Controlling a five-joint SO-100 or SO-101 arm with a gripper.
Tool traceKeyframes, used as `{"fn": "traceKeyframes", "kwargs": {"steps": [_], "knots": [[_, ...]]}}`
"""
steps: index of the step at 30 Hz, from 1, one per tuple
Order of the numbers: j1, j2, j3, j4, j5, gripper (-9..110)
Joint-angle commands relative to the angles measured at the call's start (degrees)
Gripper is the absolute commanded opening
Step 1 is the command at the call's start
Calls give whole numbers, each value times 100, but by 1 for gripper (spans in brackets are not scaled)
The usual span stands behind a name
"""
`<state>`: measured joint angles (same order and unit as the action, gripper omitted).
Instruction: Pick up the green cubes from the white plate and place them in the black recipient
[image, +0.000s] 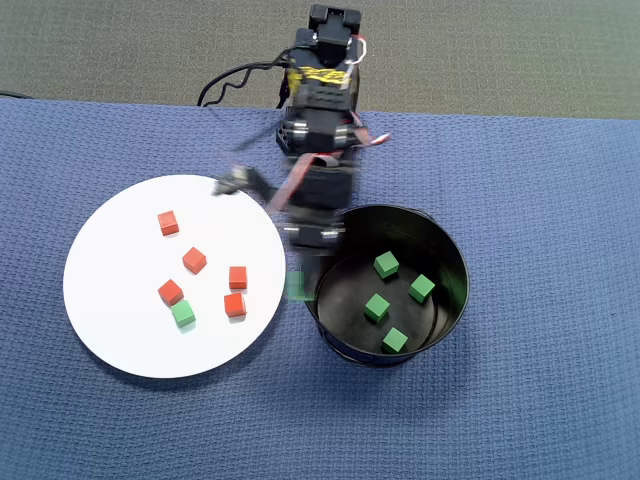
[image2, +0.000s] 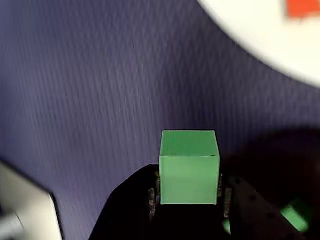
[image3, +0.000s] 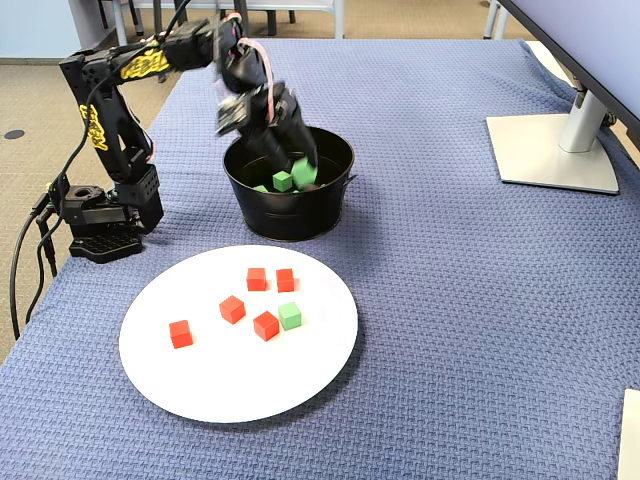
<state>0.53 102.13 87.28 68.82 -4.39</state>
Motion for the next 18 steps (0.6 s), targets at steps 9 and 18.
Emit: {"fn": "traceKeyframes", "kwargs": {"steps": [9,18], "knots": [[-2021,475,62,343,176,32],[861,123,-202,729,-2487,33]]}}
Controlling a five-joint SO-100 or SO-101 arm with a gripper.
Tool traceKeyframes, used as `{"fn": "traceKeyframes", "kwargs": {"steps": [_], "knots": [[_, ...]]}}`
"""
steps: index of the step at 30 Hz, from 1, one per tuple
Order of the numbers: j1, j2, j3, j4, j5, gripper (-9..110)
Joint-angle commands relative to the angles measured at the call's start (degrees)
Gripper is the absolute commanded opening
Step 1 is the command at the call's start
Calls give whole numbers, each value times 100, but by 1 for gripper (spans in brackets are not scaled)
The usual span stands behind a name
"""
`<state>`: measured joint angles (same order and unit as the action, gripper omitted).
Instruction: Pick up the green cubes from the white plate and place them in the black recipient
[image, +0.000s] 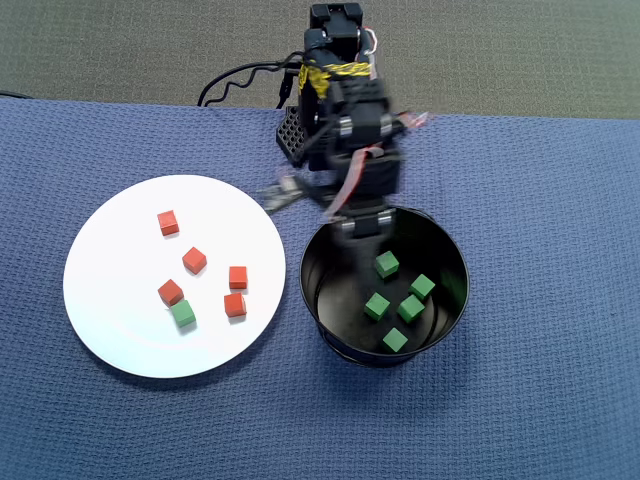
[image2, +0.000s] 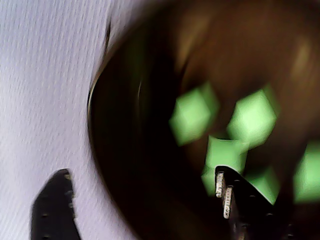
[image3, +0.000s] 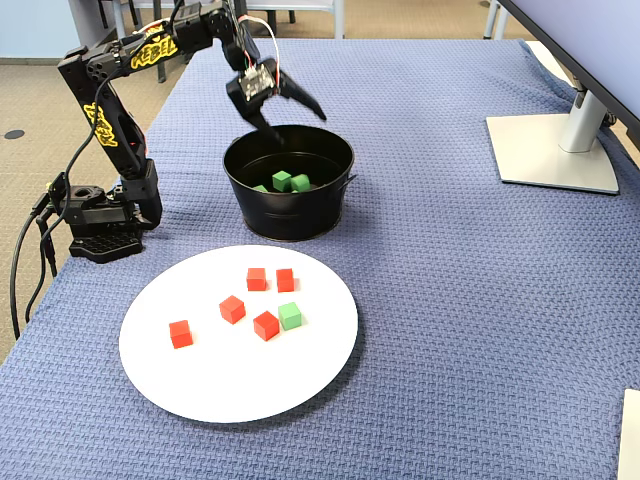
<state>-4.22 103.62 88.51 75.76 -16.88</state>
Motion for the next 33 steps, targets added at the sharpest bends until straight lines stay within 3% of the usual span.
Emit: {"fn": "traceKeyframes", "kwargs": {"steps": [1,6,12,17,33], "knots": [[1775,-105,-316,-88,-1573,33],[3480,-633,-105,-809,-3261,36],[4315,-1011,483,-1740,-3709,36],[4254,-1266,1143,-2399,-3735,35],[3261,-1775,984,-2197,-2865,32]]}}
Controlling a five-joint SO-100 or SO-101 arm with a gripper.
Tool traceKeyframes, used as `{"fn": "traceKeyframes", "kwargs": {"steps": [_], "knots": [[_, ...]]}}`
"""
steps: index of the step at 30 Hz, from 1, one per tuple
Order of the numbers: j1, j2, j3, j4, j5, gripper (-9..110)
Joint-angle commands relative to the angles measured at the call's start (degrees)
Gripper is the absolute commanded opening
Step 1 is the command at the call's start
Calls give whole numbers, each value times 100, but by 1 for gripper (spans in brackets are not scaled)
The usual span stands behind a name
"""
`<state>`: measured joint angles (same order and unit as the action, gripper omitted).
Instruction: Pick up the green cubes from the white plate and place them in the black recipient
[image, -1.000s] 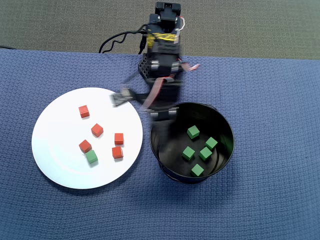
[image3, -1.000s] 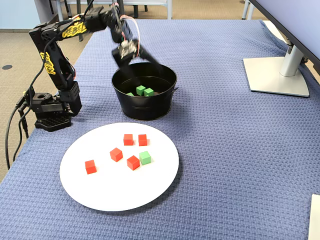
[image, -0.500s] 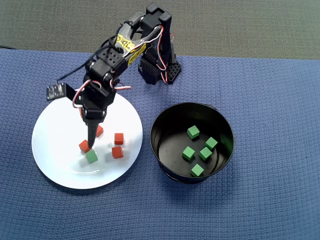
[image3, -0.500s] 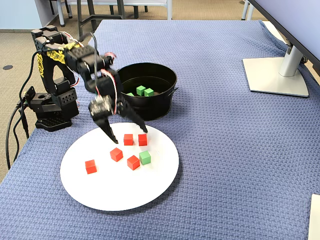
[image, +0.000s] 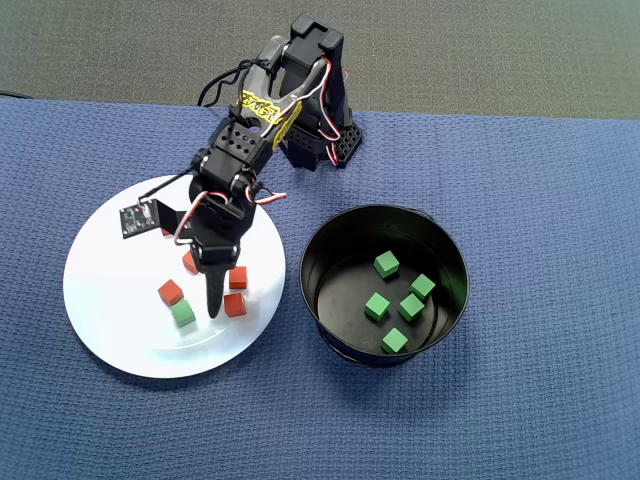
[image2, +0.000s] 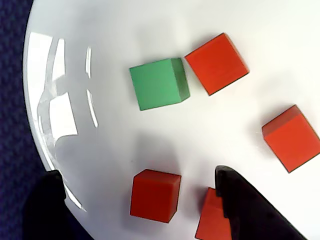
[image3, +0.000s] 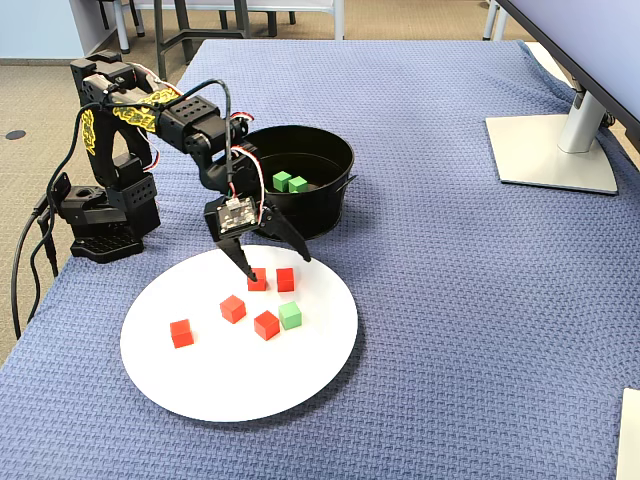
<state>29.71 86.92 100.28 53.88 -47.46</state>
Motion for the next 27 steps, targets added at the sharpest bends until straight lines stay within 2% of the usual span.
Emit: {"fn": "traceKeyframes", "kwargs": {"steps": [1,21,27], "knots": [[-105,-255,-308,-9,229,32],[-26,-1538,-1494,-79,360,30],[123,-1811,-1793,-62,-264,30]]}}
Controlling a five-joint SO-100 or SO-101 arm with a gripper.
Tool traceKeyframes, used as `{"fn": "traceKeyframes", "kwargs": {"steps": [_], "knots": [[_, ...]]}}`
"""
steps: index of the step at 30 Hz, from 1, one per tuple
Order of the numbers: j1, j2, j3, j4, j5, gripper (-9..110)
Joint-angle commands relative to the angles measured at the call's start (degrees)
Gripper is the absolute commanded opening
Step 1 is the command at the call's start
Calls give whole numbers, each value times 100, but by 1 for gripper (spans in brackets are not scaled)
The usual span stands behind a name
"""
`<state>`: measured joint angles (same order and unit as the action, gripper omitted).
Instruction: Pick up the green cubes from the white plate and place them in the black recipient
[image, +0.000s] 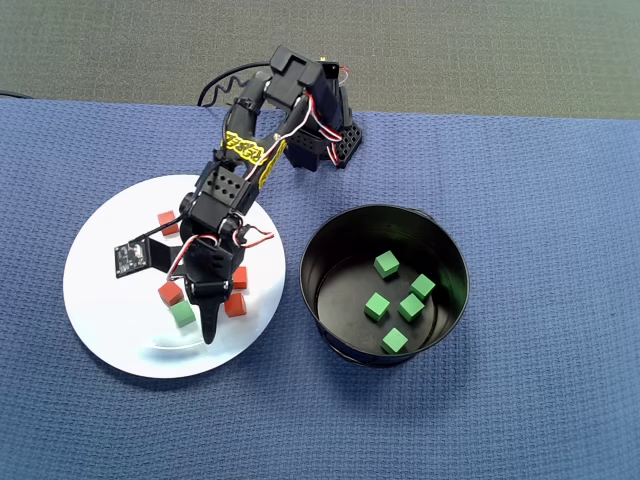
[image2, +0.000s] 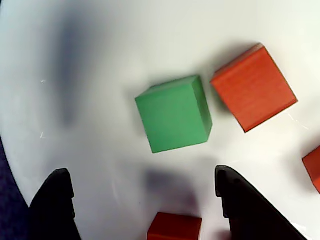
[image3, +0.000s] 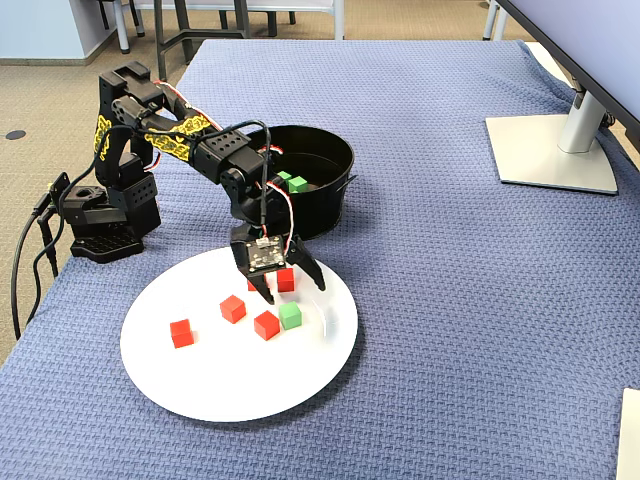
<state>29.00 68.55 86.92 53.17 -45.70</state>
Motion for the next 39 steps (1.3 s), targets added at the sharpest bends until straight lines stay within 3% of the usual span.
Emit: {"fn": "traceKeyframes", "kwargs": {"steps": [1,9,17,39], "knots": [[220,0,-475,9,-606,31],[343,-62,-123,-141,-2065,31],[396,-53,123,-431,-2593,31],[492,-202,-290,-642,-2276,26]]}}
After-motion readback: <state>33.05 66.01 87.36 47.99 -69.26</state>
